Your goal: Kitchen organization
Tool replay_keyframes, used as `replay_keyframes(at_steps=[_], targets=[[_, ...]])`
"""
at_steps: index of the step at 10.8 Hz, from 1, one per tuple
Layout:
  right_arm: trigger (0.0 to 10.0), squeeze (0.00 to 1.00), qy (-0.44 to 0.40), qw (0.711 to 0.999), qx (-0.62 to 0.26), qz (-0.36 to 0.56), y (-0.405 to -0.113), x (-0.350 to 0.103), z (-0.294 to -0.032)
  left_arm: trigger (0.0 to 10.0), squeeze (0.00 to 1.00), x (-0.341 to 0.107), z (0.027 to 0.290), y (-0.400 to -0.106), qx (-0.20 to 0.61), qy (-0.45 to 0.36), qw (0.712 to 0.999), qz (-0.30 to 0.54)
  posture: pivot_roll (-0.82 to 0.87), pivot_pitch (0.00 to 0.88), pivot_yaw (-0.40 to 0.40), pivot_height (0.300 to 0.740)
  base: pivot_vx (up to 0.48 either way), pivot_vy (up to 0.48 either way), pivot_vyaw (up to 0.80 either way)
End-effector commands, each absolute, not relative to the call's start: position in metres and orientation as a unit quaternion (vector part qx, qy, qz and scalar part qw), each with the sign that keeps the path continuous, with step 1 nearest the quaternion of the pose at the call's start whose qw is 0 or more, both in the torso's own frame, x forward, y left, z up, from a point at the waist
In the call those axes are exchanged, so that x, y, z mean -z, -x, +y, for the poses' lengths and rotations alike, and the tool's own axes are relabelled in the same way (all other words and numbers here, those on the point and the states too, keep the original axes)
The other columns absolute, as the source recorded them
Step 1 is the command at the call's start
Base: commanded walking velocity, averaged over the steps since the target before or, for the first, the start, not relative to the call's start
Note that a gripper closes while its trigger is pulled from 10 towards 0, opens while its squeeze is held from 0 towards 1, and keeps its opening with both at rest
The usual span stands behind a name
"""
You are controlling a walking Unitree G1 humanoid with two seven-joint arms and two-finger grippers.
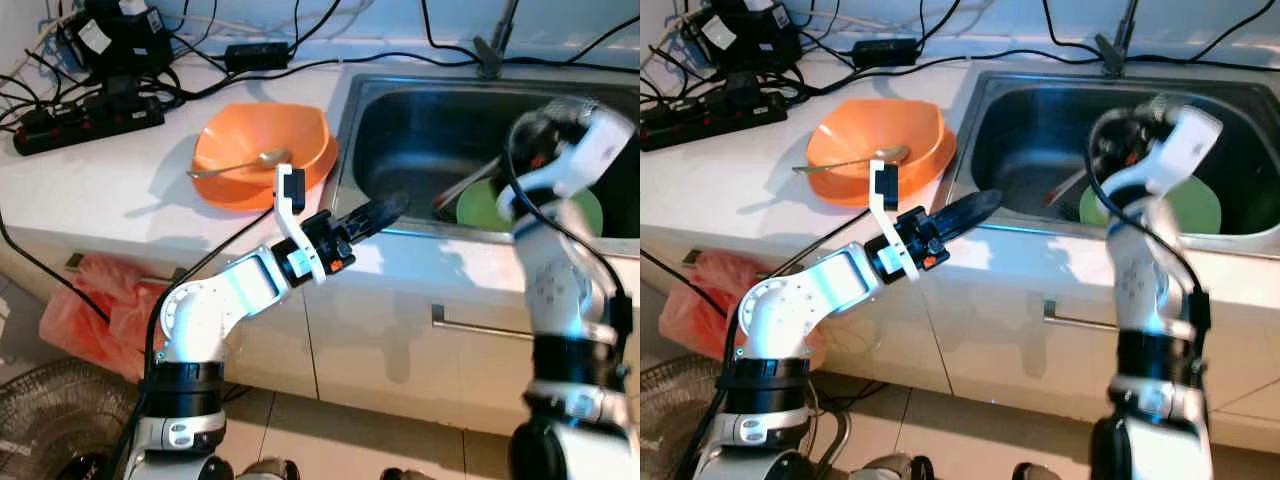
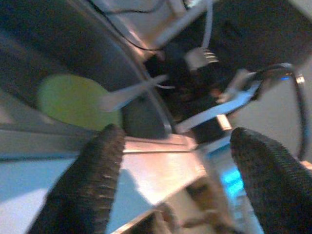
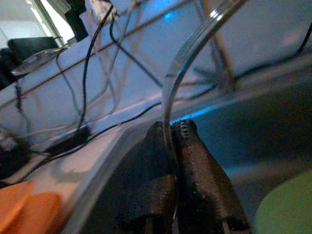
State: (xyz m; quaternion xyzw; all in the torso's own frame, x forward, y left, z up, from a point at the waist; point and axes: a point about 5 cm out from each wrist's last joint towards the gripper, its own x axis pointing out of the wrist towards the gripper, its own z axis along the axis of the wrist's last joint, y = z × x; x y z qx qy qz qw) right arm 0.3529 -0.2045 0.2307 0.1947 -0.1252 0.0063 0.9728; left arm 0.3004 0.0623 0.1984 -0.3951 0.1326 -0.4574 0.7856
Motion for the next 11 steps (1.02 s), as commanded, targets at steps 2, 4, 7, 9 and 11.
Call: replay_keyframes(at_steps=[2,4,7,9,11], targets=[[0.0,0.00,-0.121,0.981,0.012,-0.151,-0.359,-0.236,-0.210,10.0,1.00,-0.194,0.075,-0.309,0.398,0.305,0.860,0.097,0.10,0.079,0.085,0.740,0.000,0.000,0.00],[0.0,0.00,-0.053,0.987,0.000,-0.153,-0.362,-0.235,-0.209,10.0,1.00,-0.193,0.078,-0.312,0.366,0.125,0.921,0.034,0.11,0.084,0.093,0.740,0.000,0.000,0.00],[4.6,0.00,0.050,0.989,-0.068,-0.122,-0.361,-0.221,-0.214,10.0,1.00,-0.187,0.080,-0.312,0.368,0.078,0.926,0.021,0.12,0.092,0.102,0.740,0.000,0.000,0.00],[10.0,0.50,0.106,0.986,-0.074,-0.107,-0.364,-0.222,-0.231,10.0,1.00,-0.182,0.084,-0.312,0.360,0.065,0.931,0.013,0.12,0.090,0.111,0.740,0.000,0.000,0.00],[10.0,1.00,0.131,0.983,-0.094,-0.086,-0.366,-0.215,-0.237,10.0,1.00,-0.179,0.075,-0.304,0.392,0.039,0.919,0.009,0.12,0.085,0.127,0.740,0.000,0.000,0.00]])
